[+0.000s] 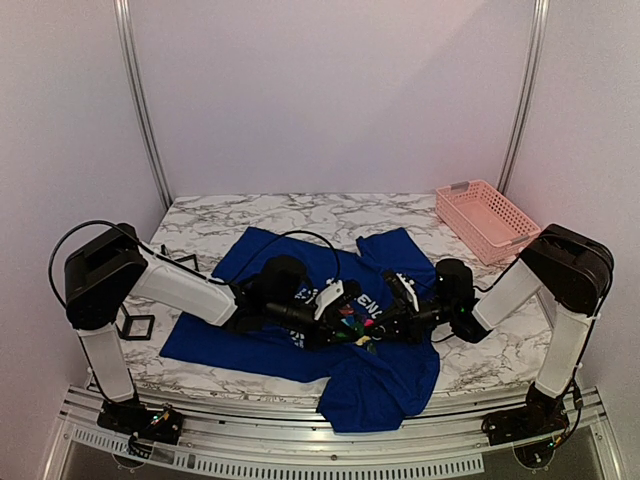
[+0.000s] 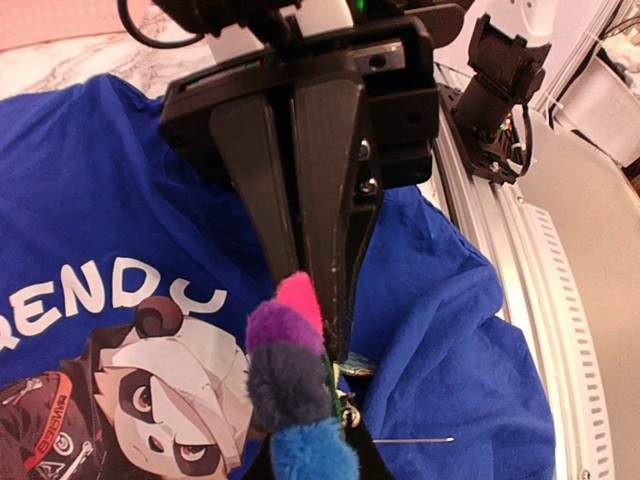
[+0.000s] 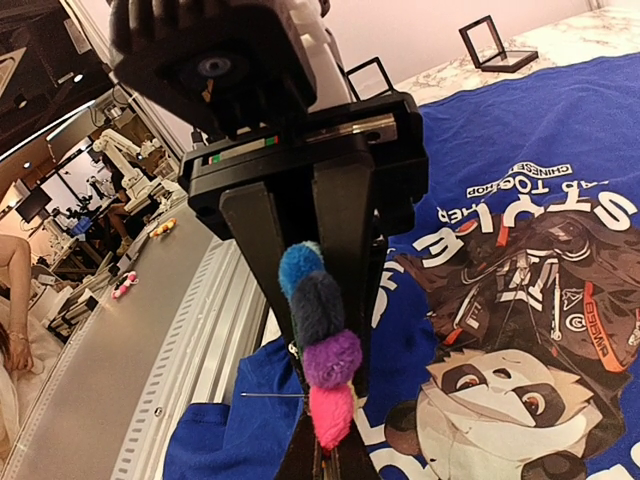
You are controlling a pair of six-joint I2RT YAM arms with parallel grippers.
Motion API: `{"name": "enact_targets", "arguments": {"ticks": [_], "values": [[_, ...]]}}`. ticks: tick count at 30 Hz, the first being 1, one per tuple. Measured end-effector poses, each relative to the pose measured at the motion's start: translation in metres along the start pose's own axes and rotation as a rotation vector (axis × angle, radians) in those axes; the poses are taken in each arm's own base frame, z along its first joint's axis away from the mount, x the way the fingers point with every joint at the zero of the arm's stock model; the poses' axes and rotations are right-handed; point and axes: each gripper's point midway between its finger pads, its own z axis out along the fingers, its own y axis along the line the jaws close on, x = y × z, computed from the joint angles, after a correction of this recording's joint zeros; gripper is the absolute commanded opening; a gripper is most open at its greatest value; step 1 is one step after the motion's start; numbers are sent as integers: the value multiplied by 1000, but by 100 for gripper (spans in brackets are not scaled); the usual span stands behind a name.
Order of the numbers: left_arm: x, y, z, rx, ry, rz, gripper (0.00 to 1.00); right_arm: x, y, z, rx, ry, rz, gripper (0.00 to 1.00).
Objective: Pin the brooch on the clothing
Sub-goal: Pin the clothing with brooches onto the flattened clothing.
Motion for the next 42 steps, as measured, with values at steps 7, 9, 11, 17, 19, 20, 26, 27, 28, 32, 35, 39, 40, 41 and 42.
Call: {"name": "enact_targets", "arguments": {"ticks": [7,9,11,17,19,20,26,27,28,32,35,39,40,41,42], "values": [[0,-1,0,5,0,0,0,0,-3,0,13,1,17,44],[0,-1,0,6,-1,1,0,0,-4,0,22,-2,11,51],[0,-1,0,6,-2,1,0,-1,-4,1,28,-5,13,57],[-2,-1,0,4,-7,4,0,-12,1,15,26,-15,-20,58],[-2,0,0,2,-7,4,0,-16,4,20,20,-21,-37,51],[-2,0,0,2,-8,5,0,-18,4,21,23,-26,-42,48],[1,0,0,-2,-6,3,0,-22,3,23,28,-43,-39,31],[1,0,0,-3,-5,3,0,-21,2,23,31,-43,-38,30],[2,0,0,-4,-4,2,0,-21,1,23,33,-43,-37,29],[2,1,-1,-8,-4,3,0,-21,-1,22,43,-44,-38,24],[4,2,-1,-13,-2,1,0,-17,-4,17,55,-44,-28,24],[6,3,-1,-20,2,-2,0,-10,-10,10,80,-35,-10,24],[6,3,-1,-20,2,-2,0,-10,-10,10,83,-33,-10,24],[6,3,-1,-20,1,-2,0,-8,-11,9,87,-30,-8,24],[6,3,-1,-20,1,-1,0,-8,-12,8,90,-28,-7,23]]}}
